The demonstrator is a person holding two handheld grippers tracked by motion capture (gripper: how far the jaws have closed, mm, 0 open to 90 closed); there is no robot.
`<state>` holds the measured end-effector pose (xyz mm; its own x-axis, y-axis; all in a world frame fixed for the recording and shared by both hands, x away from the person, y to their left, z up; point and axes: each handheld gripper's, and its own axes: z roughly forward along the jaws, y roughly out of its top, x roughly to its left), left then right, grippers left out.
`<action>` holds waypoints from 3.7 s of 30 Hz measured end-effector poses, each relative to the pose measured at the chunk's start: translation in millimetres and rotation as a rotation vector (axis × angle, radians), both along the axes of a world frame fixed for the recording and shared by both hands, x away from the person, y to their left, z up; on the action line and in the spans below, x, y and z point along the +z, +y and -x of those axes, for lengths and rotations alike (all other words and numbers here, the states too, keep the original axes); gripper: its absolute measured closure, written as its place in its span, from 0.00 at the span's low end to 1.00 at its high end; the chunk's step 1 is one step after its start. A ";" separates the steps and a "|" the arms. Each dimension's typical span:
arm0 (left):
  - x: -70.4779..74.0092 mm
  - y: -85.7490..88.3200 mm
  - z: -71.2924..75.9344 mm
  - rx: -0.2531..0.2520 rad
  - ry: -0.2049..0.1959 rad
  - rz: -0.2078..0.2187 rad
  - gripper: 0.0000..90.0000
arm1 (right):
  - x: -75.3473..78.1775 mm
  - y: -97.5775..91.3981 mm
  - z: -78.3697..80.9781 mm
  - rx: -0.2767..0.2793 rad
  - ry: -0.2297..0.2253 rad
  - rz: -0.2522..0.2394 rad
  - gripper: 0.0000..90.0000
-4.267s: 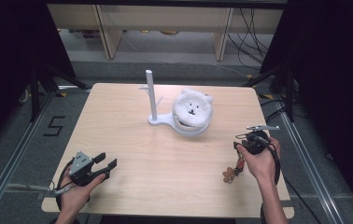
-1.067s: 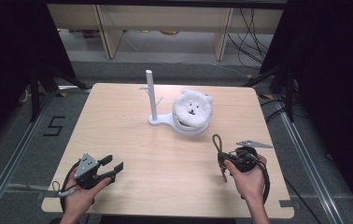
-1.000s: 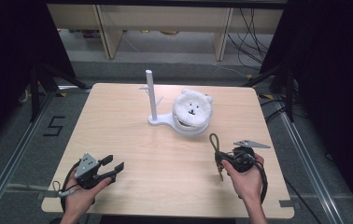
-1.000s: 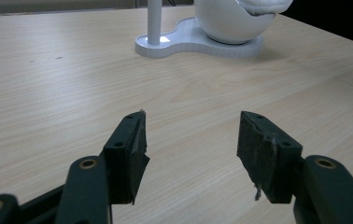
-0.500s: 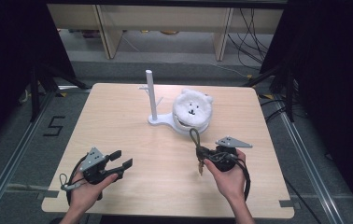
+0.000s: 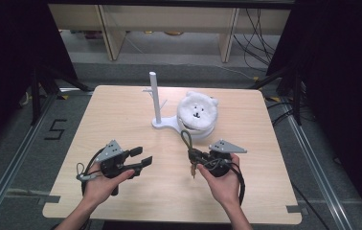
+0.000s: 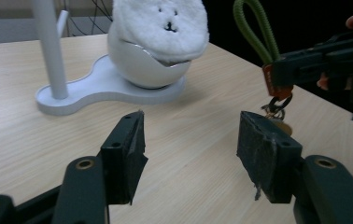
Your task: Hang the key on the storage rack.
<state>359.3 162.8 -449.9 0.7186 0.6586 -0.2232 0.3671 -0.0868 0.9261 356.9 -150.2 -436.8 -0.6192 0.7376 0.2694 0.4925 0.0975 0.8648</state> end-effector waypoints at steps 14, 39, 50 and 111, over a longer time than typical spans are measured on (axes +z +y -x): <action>11.4 -28.6 -21.8 -0.093 0.103 0.129 0.60 | -4.8 18.0 -0.1 0.054 -0.017 -0.006 0.89; 14.4 -43.2 -38.2 -0.154 0.191 0.234 0.82 | -5.8 27.1 3.3 0.102 -0.040 0.005 0.89; 17.1 -43.0 -36.9 -0.166 0.180 0.228 0.89 | -5.6 29.6 6.2 0.098 -0.032 0.000 0.89; 43.1 3.2 -43.2 0.073 -0.059 0.083 0.94 | -16.4 -6.4 15.1 -0.017 -0.055 0.029 0.73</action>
